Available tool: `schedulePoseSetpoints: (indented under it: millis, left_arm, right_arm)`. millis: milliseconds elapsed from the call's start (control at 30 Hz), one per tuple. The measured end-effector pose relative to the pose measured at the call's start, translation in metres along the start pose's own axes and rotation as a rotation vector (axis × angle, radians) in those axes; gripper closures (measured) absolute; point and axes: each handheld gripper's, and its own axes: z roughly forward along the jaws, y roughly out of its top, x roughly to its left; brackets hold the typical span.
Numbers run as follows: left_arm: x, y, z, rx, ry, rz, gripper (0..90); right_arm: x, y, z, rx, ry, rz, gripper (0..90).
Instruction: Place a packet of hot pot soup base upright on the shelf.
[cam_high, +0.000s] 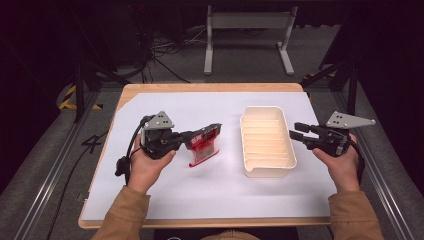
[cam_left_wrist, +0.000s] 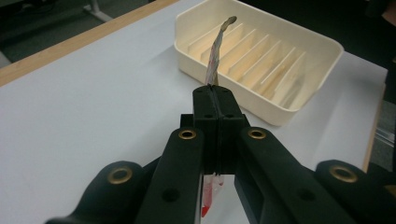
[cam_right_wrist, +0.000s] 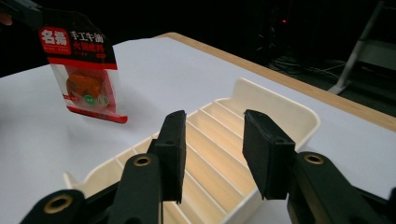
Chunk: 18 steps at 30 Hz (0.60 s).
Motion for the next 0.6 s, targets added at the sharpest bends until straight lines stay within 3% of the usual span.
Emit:
schedulePoseSetpoints:
  millis: [367,467,600]
  left_arm:
    - [-0.029,0.016,-0.015,0.004,-0.075,0.089,90.0]
    - [-0.034,0.019,-0.017,0.003,-0.125,0.095,90.0]
    - [-0.04,0.021,-0.017,0.005,-0.182,0.104,90.0]
  right_arm:
    - [0.031,0.022,0.005,-0.016,0.128,-0.067,58.1]
    - [0.037,0.025,0.006,-0.03,0.208,-0.059,57.6]
    - [0.046,0.029,0.01,-0.031,0.269,-0.07,57.3]
